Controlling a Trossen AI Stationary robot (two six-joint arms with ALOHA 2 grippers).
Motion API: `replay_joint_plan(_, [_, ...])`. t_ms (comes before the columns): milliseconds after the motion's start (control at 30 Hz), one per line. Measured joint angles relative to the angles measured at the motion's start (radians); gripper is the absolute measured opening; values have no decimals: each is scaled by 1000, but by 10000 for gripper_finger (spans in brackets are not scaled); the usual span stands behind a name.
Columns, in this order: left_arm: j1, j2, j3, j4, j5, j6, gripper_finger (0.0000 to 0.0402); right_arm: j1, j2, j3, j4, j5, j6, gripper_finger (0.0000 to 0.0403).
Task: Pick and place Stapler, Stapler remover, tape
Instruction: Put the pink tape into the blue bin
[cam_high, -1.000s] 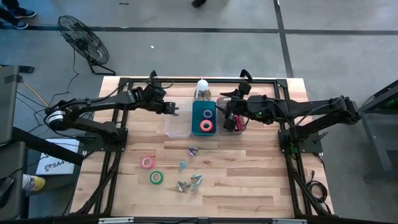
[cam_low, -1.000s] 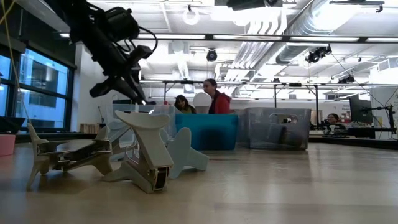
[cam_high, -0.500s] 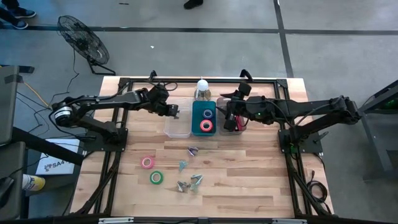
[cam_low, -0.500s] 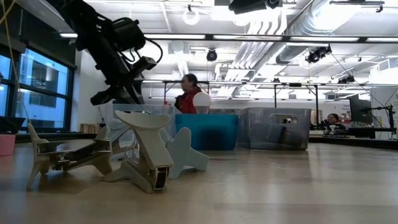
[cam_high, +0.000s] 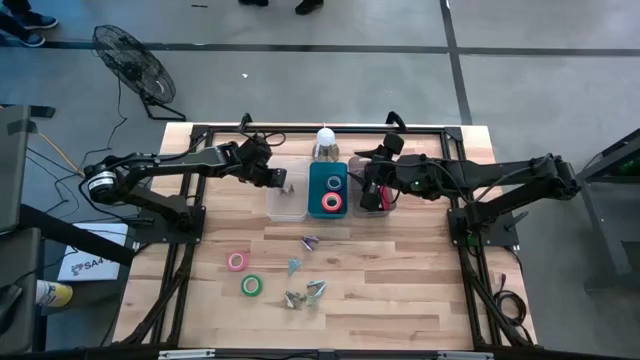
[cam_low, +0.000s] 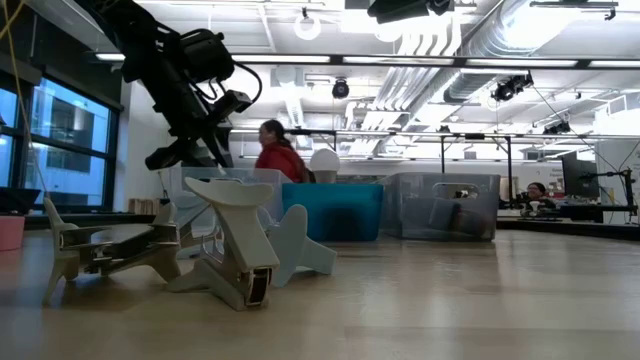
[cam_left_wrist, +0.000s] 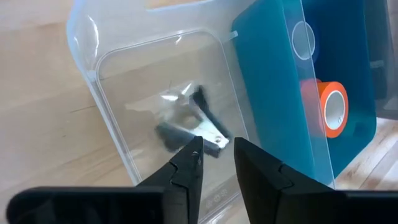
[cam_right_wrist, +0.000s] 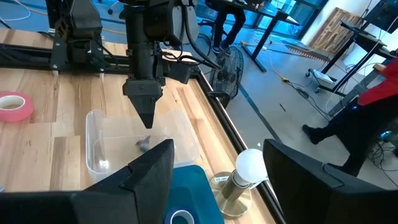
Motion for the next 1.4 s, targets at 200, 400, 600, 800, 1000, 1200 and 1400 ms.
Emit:
replay_joint_plan(200, [0, -1, 0, 0, 22, 12, 92, 0, 0, 0, -6, -2, 3, 240])
replay_joint_plan(400, [0, -31, 0, 0, 97, 51, 93, 0, 1, 0, -34, -35, 51, 240])
replay_joint_plan(600, [0, -81, 0, -7, 112, 66, 92, 0, 31, 0, -34, -70, 69, 240])
replay_joint_plan(800, [-15, -147, 0, -7, 117, 93, 92, 0, 86, 0, -33, -133, 112, 240])
replay_joint_plan(1000, [-87, -191, 0, -61, 102, 82, 92, 1, 124, 0, -33, -155, 133, 240])
replay_joint_plan(1200, [-199, -245, 0, -240, 22, 28, 92, 1, 125, 0, -33, -152, 133, 240])
replay_joint_plan(1400, [-328, -307, 0, -392, -31, -29, 92, 1, 125, 0, -33, -153, 131, 240])
